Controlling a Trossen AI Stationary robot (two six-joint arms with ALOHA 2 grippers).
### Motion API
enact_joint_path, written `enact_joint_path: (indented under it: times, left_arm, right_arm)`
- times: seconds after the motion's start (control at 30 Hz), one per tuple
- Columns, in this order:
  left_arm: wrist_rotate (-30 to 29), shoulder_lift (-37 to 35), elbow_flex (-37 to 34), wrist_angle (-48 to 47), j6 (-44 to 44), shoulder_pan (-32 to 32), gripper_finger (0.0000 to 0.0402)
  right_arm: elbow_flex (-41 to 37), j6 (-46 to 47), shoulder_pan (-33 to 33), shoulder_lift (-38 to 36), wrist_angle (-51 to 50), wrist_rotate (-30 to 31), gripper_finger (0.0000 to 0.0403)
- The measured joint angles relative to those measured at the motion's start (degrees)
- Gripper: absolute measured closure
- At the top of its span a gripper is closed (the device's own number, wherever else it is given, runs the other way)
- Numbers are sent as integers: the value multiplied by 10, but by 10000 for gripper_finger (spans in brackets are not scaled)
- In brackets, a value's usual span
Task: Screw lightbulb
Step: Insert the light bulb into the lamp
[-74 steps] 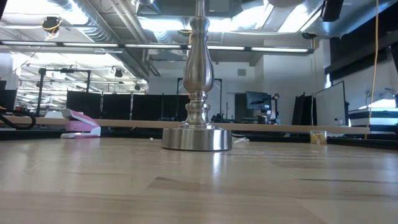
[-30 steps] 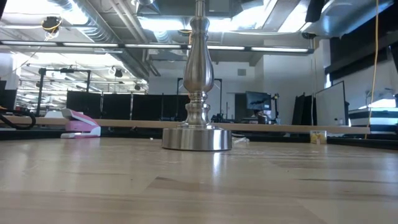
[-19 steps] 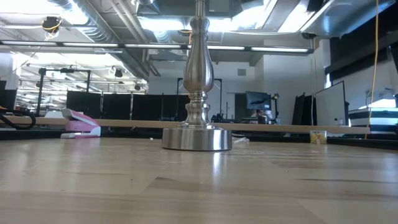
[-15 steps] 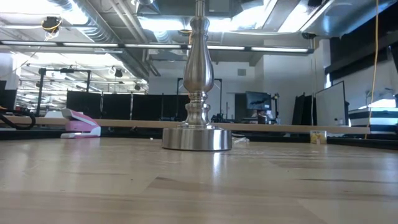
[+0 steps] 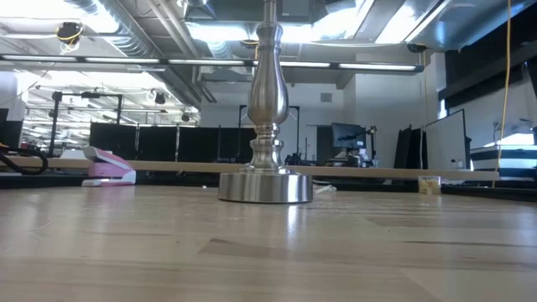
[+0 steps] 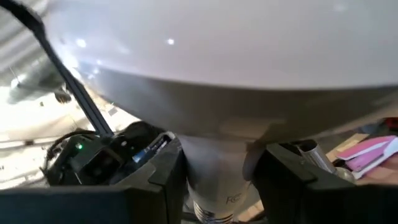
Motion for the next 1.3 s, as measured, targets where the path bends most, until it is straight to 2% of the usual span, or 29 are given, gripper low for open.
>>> enact_joint_path:
  times: [0.07, 0.27, 0.37, 0.47, 0.57, 0.7, 0.9, 1.0, 1.07, 1.17, 1.3]
  left_arm:
    - [-33, -9, 0, -85, -81, -11, 174]
    - [-62, -18, -21, -328, -351, -11, 174]
    - [-64, -36, -67, -373, -441, -1, 174]
    - [-53, -67, -128, -359, -470, 9, 174]
    - [-29, -105, -210, -289, -466, 23, 174]
    - [40, -177, -347, -110, -400, 54, 181]
    - [189, -276, -559, 289, -191, 121, 200]
    - [222, -294, -626, 448, -76, 162, 203]
    - [226, -294, -644, 497, -20, 186, 201]
    - [236, -290, -648, 504, 39, 222, 191]
    - [291, -289, -648, 516, 63, 272, 169]
  right_arm:
    - [0, -13, 0, -19, -31, 0, 247]
    - [0, -47, -5, -69, -125, 5, 247]
    - [0, -47, -20, -87, -172, -1, 247]
    - [0, -44, -40, -97, -198, -18, 247]
    - [7, -36, -67, -100, -233, -52, 247]
    - [50, -31, -101, -100, -339, -101, 247]
    - [118, -66, -155, -100, -475, -165, 247]
    - [147, -98, -188, -100, -525, -195, 247]
    - [158, -114, -212, -99, -543, -221, 247]
    - [164, -128, -242, -99, -554, -256, 247]
    - [165, -147, -264, -101, -560, -281, 247]
